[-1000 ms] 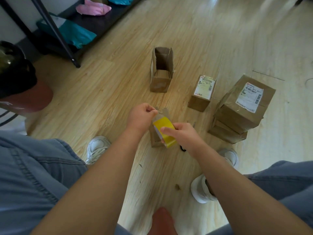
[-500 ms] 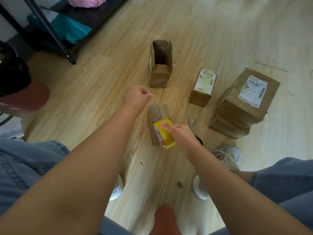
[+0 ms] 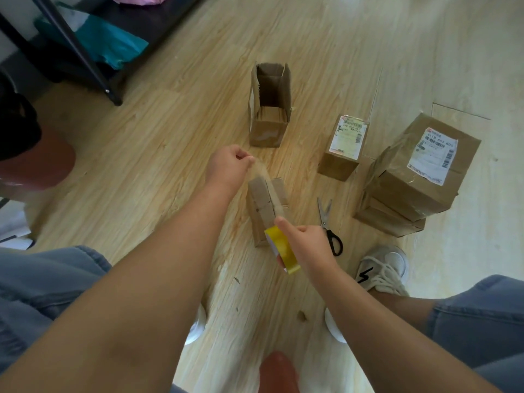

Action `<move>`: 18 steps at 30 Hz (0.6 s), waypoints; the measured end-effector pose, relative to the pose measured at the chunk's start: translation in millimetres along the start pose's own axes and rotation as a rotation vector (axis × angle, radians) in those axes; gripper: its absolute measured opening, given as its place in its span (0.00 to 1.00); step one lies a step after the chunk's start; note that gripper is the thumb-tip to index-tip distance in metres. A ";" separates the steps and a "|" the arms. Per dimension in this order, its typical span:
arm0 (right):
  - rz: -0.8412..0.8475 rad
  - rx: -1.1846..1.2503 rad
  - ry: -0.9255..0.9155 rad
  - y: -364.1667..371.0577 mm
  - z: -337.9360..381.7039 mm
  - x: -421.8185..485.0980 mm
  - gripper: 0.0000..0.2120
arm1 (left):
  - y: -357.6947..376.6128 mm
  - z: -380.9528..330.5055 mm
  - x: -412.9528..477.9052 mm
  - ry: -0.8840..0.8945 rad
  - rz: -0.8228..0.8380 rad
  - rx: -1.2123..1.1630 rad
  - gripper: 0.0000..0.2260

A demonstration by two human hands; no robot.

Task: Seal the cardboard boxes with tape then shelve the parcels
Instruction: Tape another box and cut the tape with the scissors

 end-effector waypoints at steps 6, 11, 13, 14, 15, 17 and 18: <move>-0.087 -0.100 -0.003 8.9 12.9 25.0 0.15 | 13.9 4.7 33.3 -0.010 0.044 0.061 0.04; -0.159 -0.144 0.083 12.1 16.2 44.5 0.17 | 32.9 18.1 54.4 -0.042 0.092 0.075 0.04; -0.143 -0.123 0.129 12.7 14.5 51.3 0.19 | 40.3 23.7 59.7 -0.050 0.101 0.077 0.04; -0.133 -0.095 0.137 13.7 13.4 52.3 0.19 | 42.8 25.7 60.3 -0.052 0.109 0.073 0.05; -0.133 -0.070 0.146 14.3 11.8 56.3 0.20 | 48.5 28.8 63.6 -0.061 0.126 0.071 0.06; -0.138 -0.050 0.149 15.6 10.6 57.7 0.21 | 57.3 35.4 66.0 -0.098 0.170 0.054 0.09; -0.139 -0.041 0.147 16.7 9.5 59.3 0.21 | 61.7 40.2 67.4 -0.122 0.188 0.039 0.10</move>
Point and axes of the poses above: each hand's wrist, its own x-axis towards the middle knuckle, its own y-axis out of the palm, z = x × y, the point moved 5 cm from there along x, towards the middle knuckle, and after that the axes turned 3 degrees about y, right-handed, at the moved point
